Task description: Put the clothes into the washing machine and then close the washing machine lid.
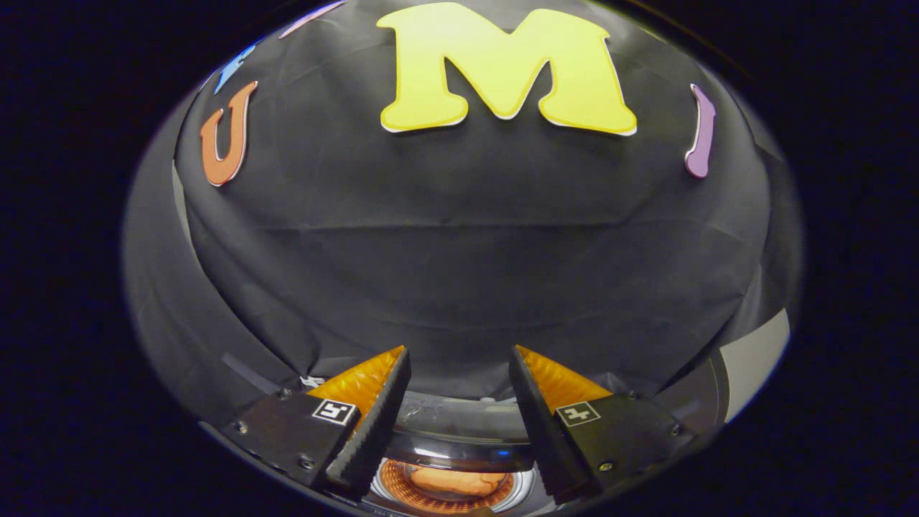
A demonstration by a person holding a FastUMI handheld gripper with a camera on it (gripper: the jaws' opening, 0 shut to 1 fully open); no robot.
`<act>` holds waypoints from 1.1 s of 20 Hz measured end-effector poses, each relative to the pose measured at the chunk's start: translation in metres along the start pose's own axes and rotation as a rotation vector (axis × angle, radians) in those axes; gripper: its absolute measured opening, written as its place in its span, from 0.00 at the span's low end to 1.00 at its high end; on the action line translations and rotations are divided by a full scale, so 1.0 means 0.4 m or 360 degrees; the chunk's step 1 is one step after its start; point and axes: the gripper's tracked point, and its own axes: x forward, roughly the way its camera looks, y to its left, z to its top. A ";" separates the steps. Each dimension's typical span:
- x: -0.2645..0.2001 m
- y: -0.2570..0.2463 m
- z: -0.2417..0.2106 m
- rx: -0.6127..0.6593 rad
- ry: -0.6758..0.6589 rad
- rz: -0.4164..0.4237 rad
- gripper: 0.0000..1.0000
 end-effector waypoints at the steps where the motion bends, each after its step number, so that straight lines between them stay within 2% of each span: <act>1: 0.000 0.001 0.000 0.0000 -0.0001 0.0000 0.87; 22: 0.006 0.009 -0.017 -0.0014 0.0060 0.0026 0.87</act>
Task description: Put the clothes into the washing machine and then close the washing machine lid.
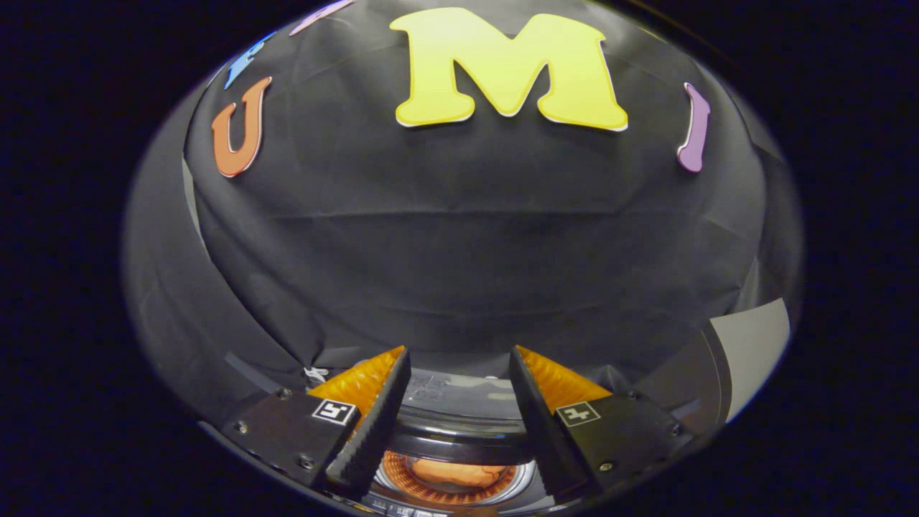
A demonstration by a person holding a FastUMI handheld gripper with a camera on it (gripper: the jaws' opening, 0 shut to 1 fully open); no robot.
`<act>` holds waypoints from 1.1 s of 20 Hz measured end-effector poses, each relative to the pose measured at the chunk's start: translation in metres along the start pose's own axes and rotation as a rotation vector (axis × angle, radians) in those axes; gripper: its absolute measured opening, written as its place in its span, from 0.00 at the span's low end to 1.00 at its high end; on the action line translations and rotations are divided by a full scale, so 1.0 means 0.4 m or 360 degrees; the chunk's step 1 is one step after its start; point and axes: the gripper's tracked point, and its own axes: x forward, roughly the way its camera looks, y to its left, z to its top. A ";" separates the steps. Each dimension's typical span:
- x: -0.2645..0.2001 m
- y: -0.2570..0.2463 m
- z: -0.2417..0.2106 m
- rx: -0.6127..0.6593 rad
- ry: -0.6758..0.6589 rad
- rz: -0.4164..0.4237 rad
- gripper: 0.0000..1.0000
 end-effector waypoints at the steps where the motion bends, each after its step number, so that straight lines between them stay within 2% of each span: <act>1: 0.001 0.001 -0.001 0.0001 0.0004 -0.0001 0.87; 7: 0.000 0.002 -0.005 0.0009 0.0069 0.0003 0.87; 13: -0.003 -0.001 -0.025 -0.0072 0.0387 0.0028 0.87; 22: -0.011 -0.004 -0.009 -0.0198 0.0450 0.0010 0.87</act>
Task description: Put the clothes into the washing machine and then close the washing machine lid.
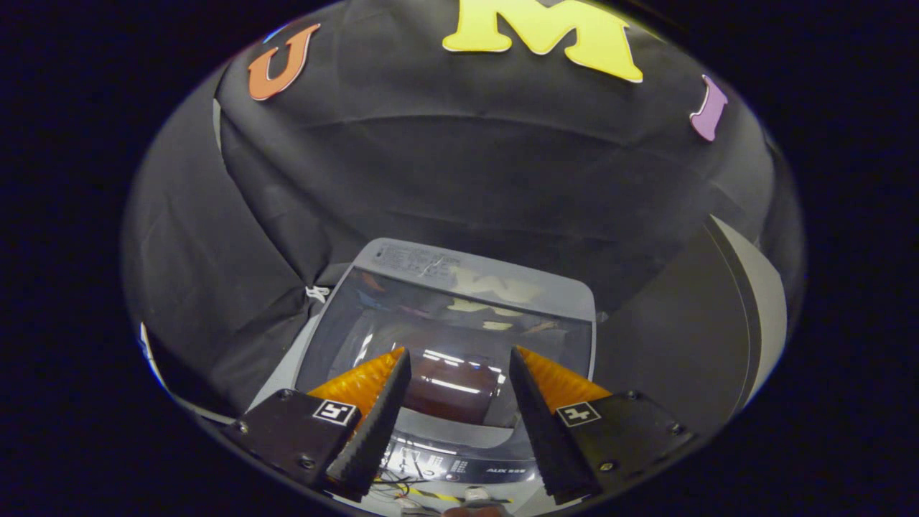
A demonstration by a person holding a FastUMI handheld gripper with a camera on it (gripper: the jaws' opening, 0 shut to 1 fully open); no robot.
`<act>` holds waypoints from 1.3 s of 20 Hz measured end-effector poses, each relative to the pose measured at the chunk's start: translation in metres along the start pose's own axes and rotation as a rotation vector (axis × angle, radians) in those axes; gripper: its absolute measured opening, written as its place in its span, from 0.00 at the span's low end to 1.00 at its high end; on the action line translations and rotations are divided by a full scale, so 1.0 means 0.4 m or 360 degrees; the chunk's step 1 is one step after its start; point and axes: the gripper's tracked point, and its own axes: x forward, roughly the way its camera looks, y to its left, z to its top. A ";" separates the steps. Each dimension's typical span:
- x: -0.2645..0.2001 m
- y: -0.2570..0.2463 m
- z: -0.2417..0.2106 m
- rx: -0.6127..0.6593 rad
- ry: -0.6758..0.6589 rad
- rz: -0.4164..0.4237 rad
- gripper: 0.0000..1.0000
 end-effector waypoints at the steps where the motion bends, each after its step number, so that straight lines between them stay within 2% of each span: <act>1: 0.001 -0.002 -0.001 -0.0008 0.0002 -0.0001 0.87; 7: -0.019 -0.002 0.013 -0.0010 -0.0064 -0.0016 0.87; 11: -0.029 -0.015 0.046 0.0007 -0.0266 -0.0033 0.87; 19: -0.072 -0.020 0.058 0.0181 -0.0566 -0.0038 0.87; 26: -0.130 -0.031 0.067 0.0185 -0.0800 -0.0089 0.87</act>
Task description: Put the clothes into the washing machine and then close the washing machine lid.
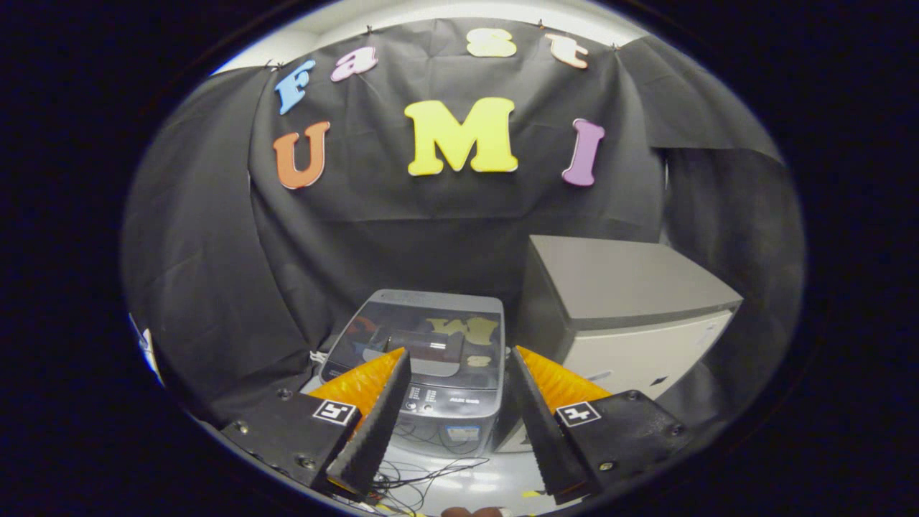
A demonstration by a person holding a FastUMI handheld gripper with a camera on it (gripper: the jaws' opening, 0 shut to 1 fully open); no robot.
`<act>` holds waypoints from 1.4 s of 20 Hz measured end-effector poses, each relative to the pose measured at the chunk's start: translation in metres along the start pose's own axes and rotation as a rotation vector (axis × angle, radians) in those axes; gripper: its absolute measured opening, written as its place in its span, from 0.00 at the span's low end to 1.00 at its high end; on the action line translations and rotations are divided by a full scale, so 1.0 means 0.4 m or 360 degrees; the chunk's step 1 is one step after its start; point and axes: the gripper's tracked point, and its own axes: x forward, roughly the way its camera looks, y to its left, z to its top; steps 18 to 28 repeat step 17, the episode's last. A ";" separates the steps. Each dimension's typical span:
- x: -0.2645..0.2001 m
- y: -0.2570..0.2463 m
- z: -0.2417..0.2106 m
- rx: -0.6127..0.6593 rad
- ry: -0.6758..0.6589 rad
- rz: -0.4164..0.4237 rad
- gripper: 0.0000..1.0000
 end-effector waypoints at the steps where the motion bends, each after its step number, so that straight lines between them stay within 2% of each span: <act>1: -0.003 -0.001 0.017 -0.0009 -0.0042 0.0012 0.87; 7: -0.053 -0.038 0.083 0.0002 -0.0192 0.0033 0.88; 12: -0.148 -0.100 0.111 -0.0055 -0.0397 -0.0059 0.90; 16: -0.198 -0.113 0.101 -0.0062 -0.0433 -0.0010 0.98; 28: -0.205 -0.111 0.098 -0.0059 -0.0434 0.0012 0.98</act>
